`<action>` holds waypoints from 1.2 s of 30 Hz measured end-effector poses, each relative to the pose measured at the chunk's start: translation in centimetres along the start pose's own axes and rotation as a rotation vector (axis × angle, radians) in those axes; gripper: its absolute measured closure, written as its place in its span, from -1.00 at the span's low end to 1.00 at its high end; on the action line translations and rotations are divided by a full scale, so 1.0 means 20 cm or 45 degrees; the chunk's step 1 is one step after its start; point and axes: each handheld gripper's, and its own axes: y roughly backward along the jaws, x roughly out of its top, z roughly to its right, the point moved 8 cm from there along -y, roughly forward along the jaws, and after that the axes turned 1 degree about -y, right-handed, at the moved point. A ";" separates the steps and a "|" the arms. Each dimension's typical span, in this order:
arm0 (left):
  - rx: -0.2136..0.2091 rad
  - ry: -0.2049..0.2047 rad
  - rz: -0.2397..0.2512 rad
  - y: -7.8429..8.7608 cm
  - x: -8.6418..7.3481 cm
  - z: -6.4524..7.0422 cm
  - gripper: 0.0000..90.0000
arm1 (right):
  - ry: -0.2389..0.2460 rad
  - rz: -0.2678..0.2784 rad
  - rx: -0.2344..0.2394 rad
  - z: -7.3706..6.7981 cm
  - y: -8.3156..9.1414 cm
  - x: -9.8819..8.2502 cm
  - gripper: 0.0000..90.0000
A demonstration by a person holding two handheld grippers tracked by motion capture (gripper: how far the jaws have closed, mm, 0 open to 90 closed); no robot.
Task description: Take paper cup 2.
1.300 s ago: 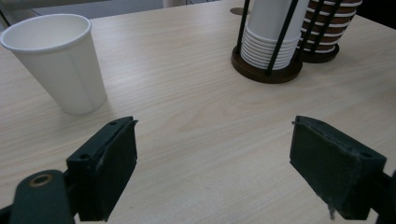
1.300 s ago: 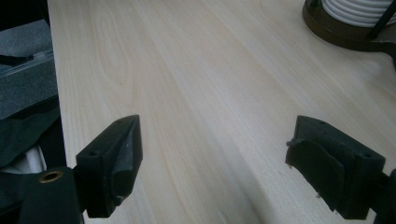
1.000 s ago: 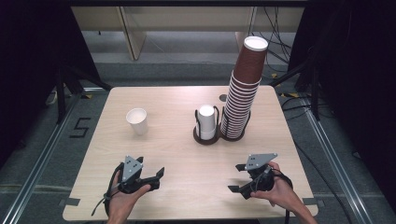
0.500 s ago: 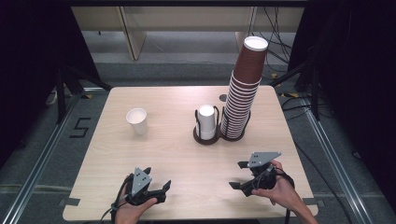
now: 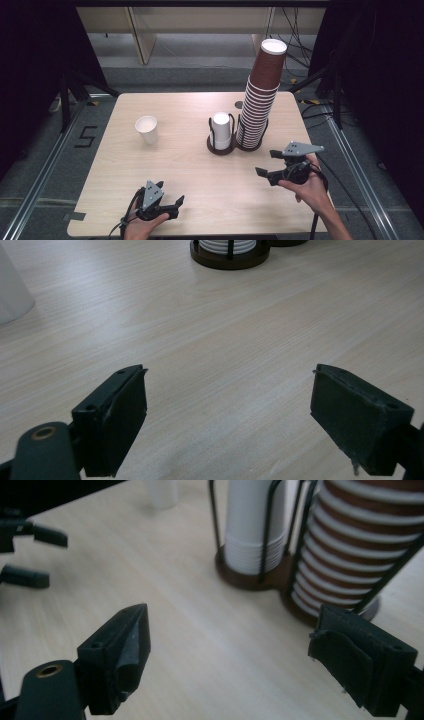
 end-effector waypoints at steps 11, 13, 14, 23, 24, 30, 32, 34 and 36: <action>-0.017 0.010 0.001 -0.01 0.00 0.00 -0.67 | -0.029 0.130 -0.107 0.14 0.13 0.28 -0.65; -0.015 0.001 -0.006 0.00 0.00 0.00 -0.67 | -0.050 0.137 -0.117 0.16 0.14 0.33 -0.65; -0.013 0.004 -0.008 0.00 0.00 0.00 -0.67 | -0.036 0.144 -0.127 0.18 0.15 0.38 -0.65; -0.025 -0.001 -0.014 -0.02 -0.01 0.00 -0.67 | -0.053 0.189 -0.169 0.25 0.20 0.61 -0.65; -0.025 -0.005 -0.019 -0.02 -0.02 0.00 -0.67 | -0.031 0.214 -0.184 0.26 0.20 0.65 -0.65; -0.014 -0.003 -0.022 -0.01 -0.01 -0.02 -0.67 | 0.000 0.223 -0.216 0.29 0.21 0.85 -0.65; -0.017 -0.005 -0.023 -0.01 -0.01 -0.02 -0.67 | 0.006 0.235 -0.228 0.30 0.21 0.91 -0.65; -0.018 -0.005 -0.022 -0.01 -0.01 -0.02 -0.67 | -0.002 0.249 -0.238 0.30 0.21 0.93 -0.65; -0.018 -0.006 -0.025 -0.01 -0.02 -0.02 -0.67 | -0.014 0.278 -0.227 0.32 0.20 1.01 -0.66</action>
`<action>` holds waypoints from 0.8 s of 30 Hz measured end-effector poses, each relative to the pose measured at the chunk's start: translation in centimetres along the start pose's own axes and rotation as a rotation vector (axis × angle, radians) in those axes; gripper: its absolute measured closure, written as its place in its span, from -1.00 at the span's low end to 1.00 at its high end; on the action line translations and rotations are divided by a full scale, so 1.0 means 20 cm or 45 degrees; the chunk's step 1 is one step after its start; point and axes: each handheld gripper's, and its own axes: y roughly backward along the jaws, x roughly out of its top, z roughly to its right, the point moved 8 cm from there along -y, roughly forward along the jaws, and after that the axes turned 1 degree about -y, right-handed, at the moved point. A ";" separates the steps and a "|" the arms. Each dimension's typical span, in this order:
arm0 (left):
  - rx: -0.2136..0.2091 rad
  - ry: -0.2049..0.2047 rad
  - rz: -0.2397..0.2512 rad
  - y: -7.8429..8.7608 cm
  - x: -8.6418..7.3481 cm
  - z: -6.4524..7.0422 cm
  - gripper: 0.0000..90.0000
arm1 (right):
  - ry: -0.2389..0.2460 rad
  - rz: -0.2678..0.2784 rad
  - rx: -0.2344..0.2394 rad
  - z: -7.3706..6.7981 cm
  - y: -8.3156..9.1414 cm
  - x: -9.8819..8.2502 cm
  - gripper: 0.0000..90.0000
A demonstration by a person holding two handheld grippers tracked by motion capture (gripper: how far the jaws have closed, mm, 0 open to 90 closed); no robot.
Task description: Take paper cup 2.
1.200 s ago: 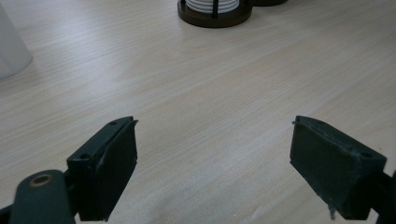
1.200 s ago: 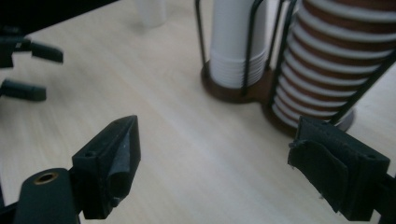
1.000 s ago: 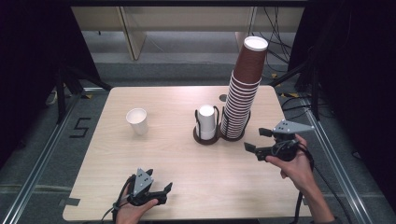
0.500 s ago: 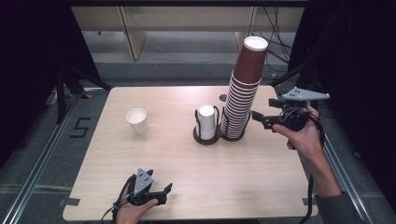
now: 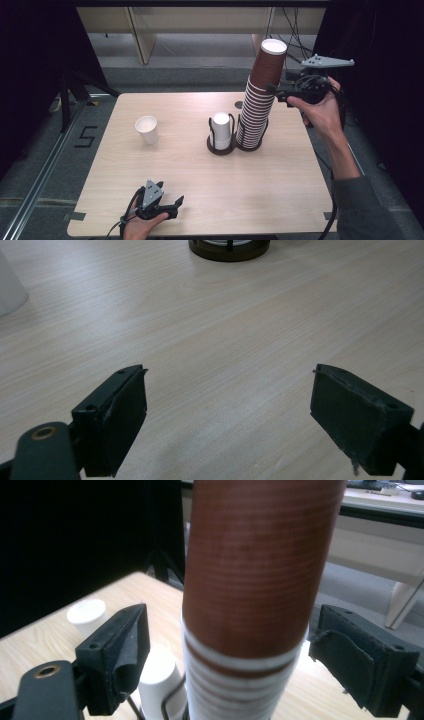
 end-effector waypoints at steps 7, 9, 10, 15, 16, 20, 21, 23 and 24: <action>-0.019 -0.001 -0.003 -0.01 -0.01 0.02 -0.67 | -0.009 -0.022 -0.049 0.03 -0.09 0.10 -0.67; -0.022 -0.008 -0.008 -0.01 -0.01 0.02 -0.68 | -0.006 -0.035 -0.056 0.04 -0.12 0.11 -0.66; -0.025 -0.008 -0.010 -0.01 -0.01 0.03 -0.68 | -0.006 -0.035 -0.056 0.04 -0.12 0.11 -0.66; -0.023 -0.015 -0.009 -0.01 -0.01 0.03 -0.68 | -0.052 -0.030 -0.052 0.05 -0.20 0.14 -0.70; -0.022 -0.017 -0.009 -0.01 -0.01 0.03 -0.67 | -0.061 -0.031 -0.053 0.05 -0.21 0.14 -0.69; -0.019 -0.026 -0.012 -0.01 -0.01 0.03 -0.68 | -0.056 -0.025 -0.055 0.05 -0.23 0.14 -0.70; -0.028 -0.015 -0.004 -0.01 -0.01 0.03 -0.68 | -0.063 -0.027 -0.057 0.05 -0.23 0.14 -0.70; -0.028 -0.024 -0.014 -0.01 -0.01 0.03 -0.67 | -0.063 -0.023 -0.060 0.05 -0.24 0.15 -0.68; -0.032 -0.025 -0.012 -0.01 -0.01 0.03 -0.67 | -0.065 -0.022 -0.061 0.05 -0.23 0.15 -0.67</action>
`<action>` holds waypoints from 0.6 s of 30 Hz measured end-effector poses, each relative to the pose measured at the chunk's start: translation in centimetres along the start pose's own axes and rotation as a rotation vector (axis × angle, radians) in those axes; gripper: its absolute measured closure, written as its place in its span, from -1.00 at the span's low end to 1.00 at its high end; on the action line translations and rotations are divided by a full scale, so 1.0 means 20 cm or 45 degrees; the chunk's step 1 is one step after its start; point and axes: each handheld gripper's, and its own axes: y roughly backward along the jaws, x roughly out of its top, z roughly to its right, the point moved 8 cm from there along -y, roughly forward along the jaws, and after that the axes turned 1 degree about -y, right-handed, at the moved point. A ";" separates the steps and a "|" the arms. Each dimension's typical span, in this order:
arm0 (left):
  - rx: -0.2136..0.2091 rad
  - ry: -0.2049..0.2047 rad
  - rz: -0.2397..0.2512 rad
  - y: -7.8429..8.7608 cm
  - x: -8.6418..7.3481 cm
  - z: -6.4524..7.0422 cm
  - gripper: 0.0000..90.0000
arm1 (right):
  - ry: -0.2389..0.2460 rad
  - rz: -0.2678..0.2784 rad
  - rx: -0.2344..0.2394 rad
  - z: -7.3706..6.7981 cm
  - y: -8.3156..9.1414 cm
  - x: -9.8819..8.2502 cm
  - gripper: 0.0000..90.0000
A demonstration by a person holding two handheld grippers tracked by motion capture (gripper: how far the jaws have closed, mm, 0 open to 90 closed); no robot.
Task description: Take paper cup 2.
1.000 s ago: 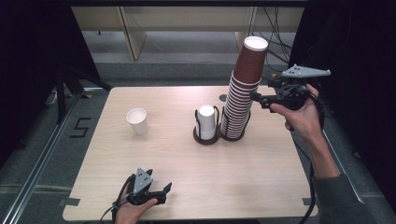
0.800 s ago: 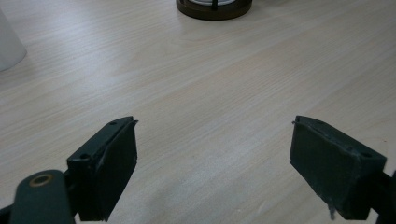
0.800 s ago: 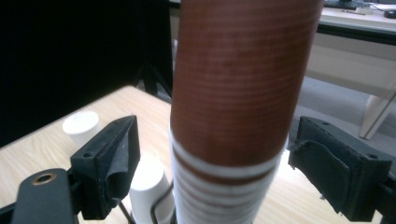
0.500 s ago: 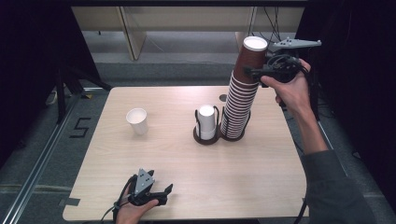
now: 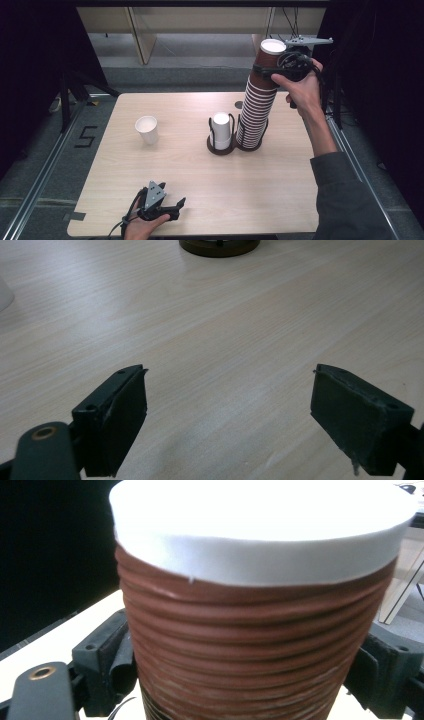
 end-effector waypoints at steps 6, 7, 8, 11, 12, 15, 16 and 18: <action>0.002 0.001 -0.004 0.00 0.00 0.00 -0.67 | -0.002 0.023 0.005 0.00 0.02 0.04 -0.65; 0.002 0.001 -0.004 0.00 0.00 0.00 -0.67 | -0.009 0.026 0.002 -0.01 0.03 0.05 -0.65; 0.002 0.001 -0.004 0.00 0.00 0.00 -0.67 | 0.003 0.034 0.001 -0.01 0.04 0.06 -0.64; 0.000 -0.003 -0.007 0.00 0.00 0.00 -0.67 | -0.007 0.050 0.008 -0.01 0.05 0.09 -0.64; 0.005 -0.006 -0.011 0.00 0.00 0.00 -0.67 | -0.001 0.066 0.002 -0.01 0.07 0.12 -0.64; -0.007 0.006 -0.005 -0.01 -0.01 0.01 -0.67 | -0.006 0.088 0.002 -0.02 0.09 0.17 -0.64; -0.007 0.006 -0.005 -0.01 -0.01 0.01 -0.67 | -0.006 0.088 0.002 -0.02 0.09 0.17 -0.64; -0.009 -0.004 -0.013 -0.01 -0.01 0.01 -0.67 | -0.013 0.096 0.005 -0.03 0.11 0.20 -0.63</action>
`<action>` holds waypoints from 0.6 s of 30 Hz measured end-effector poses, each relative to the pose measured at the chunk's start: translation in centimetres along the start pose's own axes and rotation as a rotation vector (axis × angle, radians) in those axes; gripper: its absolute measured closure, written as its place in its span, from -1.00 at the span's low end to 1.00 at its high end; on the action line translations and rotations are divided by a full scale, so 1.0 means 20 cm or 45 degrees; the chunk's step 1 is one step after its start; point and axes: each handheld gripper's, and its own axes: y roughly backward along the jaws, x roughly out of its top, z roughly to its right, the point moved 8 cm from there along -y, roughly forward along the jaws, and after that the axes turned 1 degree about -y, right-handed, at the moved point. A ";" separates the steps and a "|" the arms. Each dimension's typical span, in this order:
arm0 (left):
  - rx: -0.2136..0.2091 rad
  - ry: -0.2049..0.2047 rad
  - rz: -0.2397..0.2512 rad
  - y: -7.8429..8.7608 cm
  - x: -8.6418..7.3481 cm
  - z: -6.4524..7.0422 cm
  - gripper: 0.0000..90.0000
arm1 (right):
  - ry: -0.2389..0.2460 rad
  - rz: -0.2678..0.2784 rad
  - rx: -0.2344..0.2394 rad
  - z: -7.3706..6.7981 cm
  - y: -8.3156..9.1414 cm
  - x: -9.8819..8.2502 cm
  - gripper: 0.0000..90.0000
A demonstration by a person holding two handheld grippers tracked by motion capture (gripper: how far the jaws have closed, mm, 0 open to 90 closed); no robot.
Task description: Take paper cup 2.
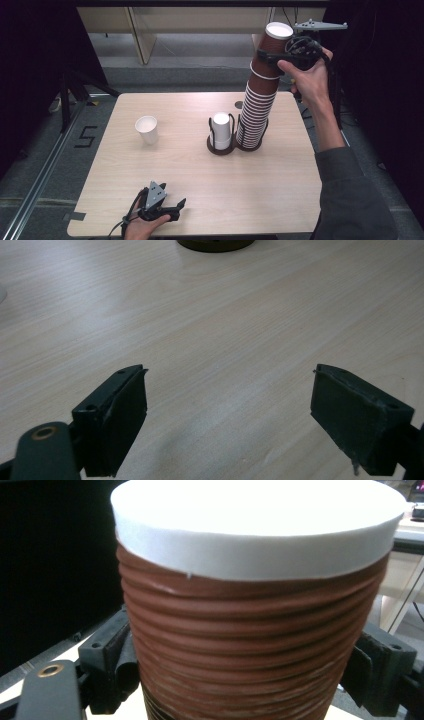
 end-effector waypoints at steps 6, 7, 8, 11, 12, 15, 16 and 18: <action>-0.002 -0.013 -0.004 0.00 0.00 0.00 -0.67 | 0.006 0.045 -0.013 -0.01 0.05 0.10 -0.63; -0.002 -0.013 -0.004 0.00 0.00 0.00 -0.67 | 0.006 0.045 -0.013 -0.01 0.05 0.10 -0.63; -0.005 -0.014 -0.005 0.00 0.00 0.01 -0.67 | 0.013 0.057 -0.019 -0.01 0.07 0.12 -0.63; -0.006 -0.005 -0.001 0.00 0.00 0.01 -0.67 | 0.010 0.076 -0.021 -0.01 0.10 0.15 -0.63; -0.004 -0.004 -0.006 0.00 0.00 0.01 -0.67 | 0.006 0.085 -0.019 0.00 0.12 0.16 -0.63; -0.004 -0.001 0.000 0.00 0.00 0.02 -0.67 | 0.005 0.100 -0.018 0.00 0.16 0.18 -0.63; -0.006 0.000 0.001 0.00 0.00 0.02 -0.67 | 0.011 0.110 -0.021 0.01 0.19 0.18 -0.63; -0.002 0.002 -0.001 0.00 0.00 0.01 -0.68 | 0.010 0.114 -0.024 0.02 0.21 0.19 -0.63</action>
